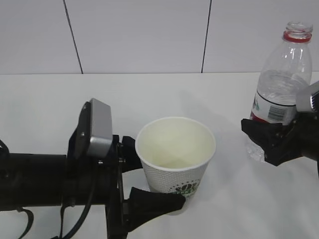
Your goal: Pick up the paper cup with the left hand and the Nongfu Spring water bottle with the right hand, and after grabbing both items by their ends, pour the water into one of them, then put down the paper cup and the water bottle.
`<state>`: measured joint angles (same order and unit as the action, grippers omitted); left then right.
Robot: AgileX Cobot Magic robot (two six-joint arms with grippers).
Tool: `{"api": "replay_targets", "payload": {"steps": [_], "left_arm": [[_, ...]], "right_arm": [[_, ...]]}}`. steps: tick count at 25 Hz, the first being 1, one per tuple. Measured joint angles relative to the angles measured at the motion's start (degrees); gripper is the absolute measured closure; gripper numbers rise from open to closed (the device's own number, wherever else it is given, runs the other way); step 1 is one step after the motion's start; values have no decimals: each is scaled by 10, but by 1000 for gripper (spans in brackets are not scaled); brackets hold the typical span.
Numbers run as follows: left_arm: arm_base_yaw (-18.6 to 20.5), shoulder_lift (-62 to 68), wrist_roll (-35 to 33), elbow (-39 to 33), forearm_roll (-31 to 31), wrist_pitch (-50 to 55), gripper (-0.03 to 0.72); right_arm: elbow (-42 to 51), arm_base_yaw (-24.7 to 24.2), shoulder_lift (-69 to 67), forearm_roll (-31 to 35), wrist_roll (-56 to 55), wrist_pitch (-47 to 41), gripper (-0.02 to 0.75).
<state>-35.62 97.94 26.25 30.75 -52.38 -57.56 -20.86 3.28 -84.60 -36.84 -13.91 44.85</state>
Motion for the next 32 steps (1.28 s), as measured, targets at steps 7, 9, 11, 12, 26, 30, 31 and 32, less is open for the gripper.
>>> {"api": "replay_targets", "payload": {"steps": [7, 9, 11, 12, 26, 30, 31, 32], "left_arm": [[-39, 53, 0, 19, 28, -15, 113], [-42, 56, 0, 28, 29, -16, 113], [-43, 56, 0, 37, 31, -16, 113], [-43, 56, 0, 40, 31, -16, 113], [-43, 56, 0, 66, 10, -11, 118], [-43, 56, 0, 66, 5, -11, 118], [-43, 56, 0, 66, 5, -11, 118], [-43, 56, 0, 66, 4, -11, 118]], "right_arm": [[0, 0, 0, 0, 0, 0, 244], [0, 0, 0, 0, 0, 0, 244], [0, 0, 0, 0, 0, 0, 244], [0, 0, 0, 0, 0, 0, 244], [0, 0, 0, 0, 0, 0, 244], [0, 0, 0, 0, 0, 0, 244], [0, 0, 0, 0, 0, 0, 244], [0, 0, 0, 0, 0, 0, 244]]}}
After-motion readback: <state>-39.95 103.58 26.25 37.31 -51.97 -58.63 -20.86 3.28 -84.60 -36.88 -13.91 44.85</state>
